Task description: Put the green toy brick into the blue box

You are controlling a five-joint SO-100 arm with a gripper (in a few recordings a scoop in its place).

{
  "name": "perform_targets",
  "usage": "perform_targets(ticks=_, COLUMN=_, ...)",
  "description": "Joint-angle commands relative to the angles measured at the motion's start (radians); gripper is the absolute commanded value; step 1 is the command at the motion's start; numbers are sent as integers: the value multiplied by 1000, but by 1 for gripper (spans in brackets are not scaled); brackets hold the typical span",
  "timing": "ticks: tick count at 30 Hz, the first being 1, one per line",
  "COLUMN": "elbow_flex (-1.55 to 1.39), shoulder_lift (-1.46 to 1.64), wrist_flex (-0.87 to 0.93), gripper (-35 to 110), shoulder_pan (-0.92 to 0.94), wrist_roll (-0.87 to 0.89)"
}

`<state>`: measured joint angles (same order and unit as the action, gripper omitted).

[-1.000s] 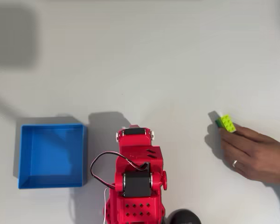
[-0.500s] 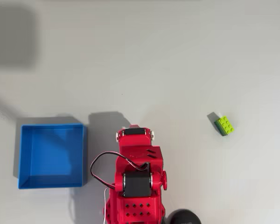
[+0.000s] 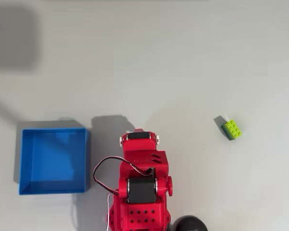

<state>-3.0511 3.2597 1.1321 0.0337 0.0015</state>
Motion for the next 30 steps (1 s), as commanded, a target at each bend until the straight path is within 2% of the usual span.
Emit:
perform_targets(ticks=1, elbow_flex=3, shoulder_lift=18, wrist_flex=-6, gripper=0, shoulder_pan=-2, wrist_roll=-29)
perform_targets(ticks=13, elbow_flex=32, shoulder_lift=17, wrist_flex=-21, gripper=0, shoulder_pan=-6, wrist_roll=-32)
perform_targets(ticks=20, elbow_flex=206, shoulder_lift=-6, wrist_flex=-35, gripper=0, shoulder_pan=0, wrist_roll=41)
perform_targets(ticks=30, elbow_flex=655, shoulder_lift=-509, wrist_flex=-32, gripper=0, shoulder_pan=198, wrist_roll=170)
